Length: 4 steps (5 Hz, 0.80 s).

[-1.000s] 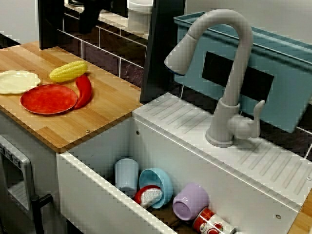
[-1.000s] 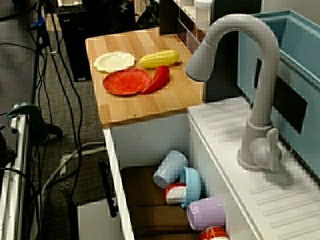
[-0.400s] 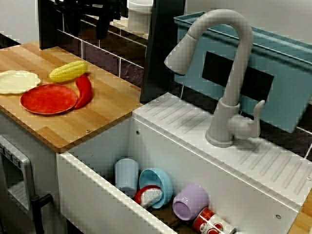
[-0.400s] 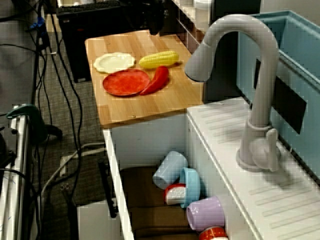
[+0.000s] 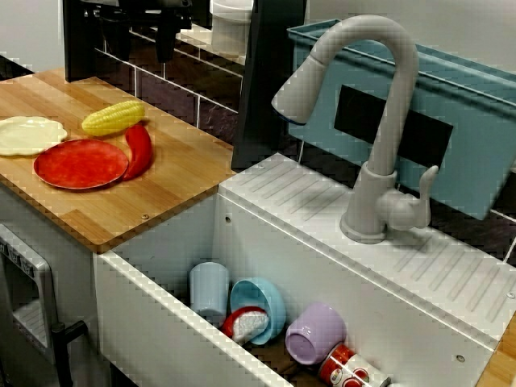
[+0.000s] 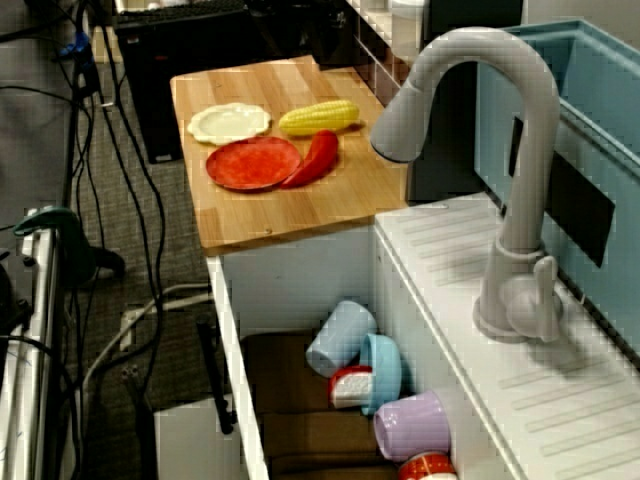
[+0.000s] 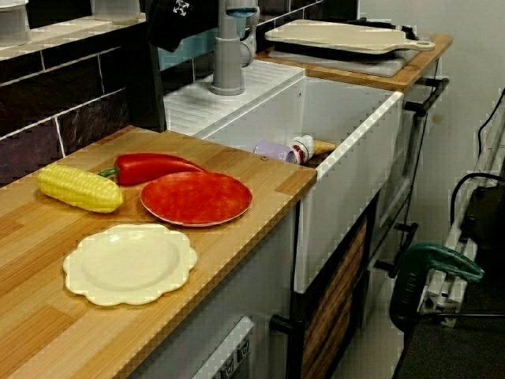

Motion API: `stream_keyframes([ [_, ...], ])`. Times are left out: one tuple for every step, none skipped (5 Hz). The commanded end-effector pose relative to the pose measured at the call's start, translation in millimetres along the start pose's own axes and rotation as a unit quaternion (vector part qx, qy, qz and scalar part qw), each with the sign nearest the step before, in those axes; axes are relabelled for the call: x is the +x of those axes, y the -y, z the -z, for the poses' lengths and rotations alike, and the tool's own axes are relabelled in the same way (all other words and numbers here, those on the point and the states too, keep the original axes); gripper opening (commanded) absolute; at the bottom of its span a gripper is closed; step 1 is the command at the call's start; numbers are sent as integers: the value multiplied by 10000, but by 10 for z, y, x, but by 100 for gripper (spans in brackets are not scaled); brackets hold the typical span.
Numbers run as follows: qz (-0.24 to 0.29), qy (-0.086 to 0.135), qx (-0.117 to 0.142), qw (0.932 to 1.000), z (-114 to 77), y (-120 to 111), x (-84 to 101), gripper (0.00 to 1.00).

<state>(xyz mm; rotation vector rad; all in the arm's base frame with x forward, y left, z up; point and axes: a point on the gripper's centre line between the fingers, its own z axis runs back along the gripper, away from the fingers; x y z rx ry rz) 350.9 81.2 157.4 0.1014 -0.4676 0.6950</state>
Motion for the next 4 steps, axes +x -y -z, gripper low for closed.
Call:
stream_keyframes([
  [-154,137,248,9995,132,-126,105,100],
  [-239,203,561,9979,349,-153,149,100],
  [-232,271,765,9964,510,-221,157,100],
  [-218,279,877,9955,580,-278,142,100],
])
